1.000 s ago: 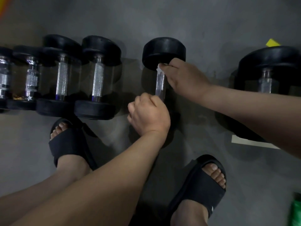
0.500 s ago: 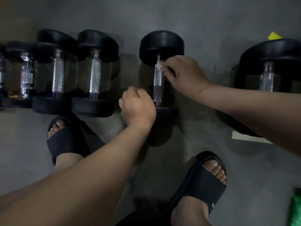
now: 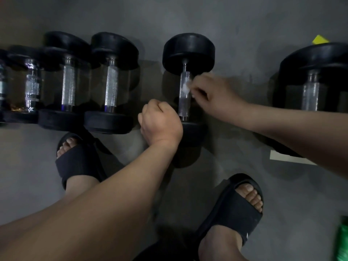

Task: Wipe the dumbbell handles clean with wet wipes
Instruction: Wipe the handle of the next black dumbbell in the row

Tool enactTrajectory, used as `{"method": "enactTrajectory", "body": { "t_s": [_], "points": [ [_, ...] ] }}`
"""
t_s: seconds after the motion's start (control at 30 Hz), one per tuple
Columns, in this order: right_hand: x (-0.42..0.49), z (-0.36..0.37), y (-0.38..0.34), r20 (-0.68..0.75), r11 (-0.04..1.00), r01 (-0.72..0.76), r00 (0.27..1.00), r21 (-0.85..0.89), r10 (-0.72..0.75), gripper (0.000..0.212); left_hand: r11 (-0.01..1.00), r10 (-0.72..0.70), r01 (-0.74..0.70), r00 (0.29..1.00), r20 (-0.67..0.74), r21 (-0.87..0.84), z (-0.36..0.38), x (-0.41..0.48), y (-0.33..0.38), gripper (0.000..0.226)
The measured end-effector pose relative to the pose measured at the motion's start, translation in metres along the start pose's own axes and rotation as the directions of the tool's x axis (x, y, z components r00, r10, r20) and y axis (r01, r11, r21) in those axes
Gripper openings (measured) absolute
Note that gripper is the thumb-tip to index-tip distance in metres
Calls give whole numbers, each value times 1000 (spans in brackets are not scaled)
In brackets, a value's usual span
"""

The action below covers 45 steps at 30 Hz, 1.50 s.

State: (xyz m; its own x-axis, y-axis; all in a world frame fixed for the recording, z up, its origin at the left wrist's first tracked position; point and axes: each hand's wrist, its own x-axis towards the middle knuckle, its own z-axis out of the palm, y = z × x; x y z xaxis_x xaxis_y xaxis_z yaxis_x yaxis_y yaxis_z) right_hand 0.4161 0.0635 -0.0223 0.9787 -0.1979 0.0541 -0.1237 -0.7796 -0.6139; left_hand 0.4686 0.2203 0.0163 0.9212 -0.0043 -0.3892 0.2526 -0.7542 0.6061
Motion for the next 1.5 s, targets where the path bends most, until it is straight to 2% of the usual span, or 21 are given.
{"method": "enactTrajectory", "body": {
  "t_s": [0.07,0.13,0.23,0.33,0.47,0.53,0.63,0.7,0.8,0.83,0.9,1.0,1.07,1.2,1.33,1.4,1.5],
  "points": [
    [-13,1,-1,101,983,159,981,87,-168,21,1000,10,-10,1000,-6,2,-1,1,0,29],
    [-12,-2,3,162,976,176,967,125,-195,25,1000,9,-9,1000,-6,10,-2,1,1,27],
    [3,-5,4,71,993,43,996,111,-51,13,1000,5,-5,1000,-2,21,-1,1,1,26],
    [8,-4,3,45,979,-126,992,158,121,14,1000,9,-9,1000,-3,22,-1,1,0,28],
    [-7,-3,-4,148,936,-157,982,314,115,21,1000,18,-17,1000,-6,15,-1,3,-1,30],
    [-8,-3,-9,221,886,-248,960,391,171,23,1000,19,-19,1000,-6,23,-1,3,-1,29],
    [1,-8,-17,303,744,-441,896,503,326,8,999,25,-25,1000,-7,24,0,2,-1,30],
    [8,-10,-21,303,689,-523,852,502,426,6,999,23,-22,1000,-4,26,0,1,0,31],
    [13,-5,-21,232,659,-561,821,500,523,9,999,29,-29,1000,-4,25,0,1,1,30],
    [13,-3,-21,195,668,-551,823,500,533,11,999,30,-30,1000,-6,27,0,0,1,30],
    [11,4,-21,76,752,-477,862,455,501,15,999,31,-31,999,-7,32,0,1,2,31],
    [5,7,-23,-101,898,-340,920,281,380,14,999,32,-32,999,-3,41,-1,1,1,30],
    [1,7,-23,-168,952,-241,947,187,273,10,998,33,-33,999,7,49,-1,1,2,28],
    [-5,10,-11,-137,993,-94,985,76,103,20,998,38,-38,999,12,50,-1,0,3,27],
    [-11,13,-2,-119,997,72,990,-5,-72,23,998,40,-41,999,16,57,-1,0,3,25],
    [-5,12,0,-130,997,72,989,-9,-72,19,997,44,-45,999,19,67,-1,0,3,24],
    [12,9,0,-201,998,-42,979,-44,32,20,996,48,-50,999,21,80,-1,0,3,24]
  ]
}}
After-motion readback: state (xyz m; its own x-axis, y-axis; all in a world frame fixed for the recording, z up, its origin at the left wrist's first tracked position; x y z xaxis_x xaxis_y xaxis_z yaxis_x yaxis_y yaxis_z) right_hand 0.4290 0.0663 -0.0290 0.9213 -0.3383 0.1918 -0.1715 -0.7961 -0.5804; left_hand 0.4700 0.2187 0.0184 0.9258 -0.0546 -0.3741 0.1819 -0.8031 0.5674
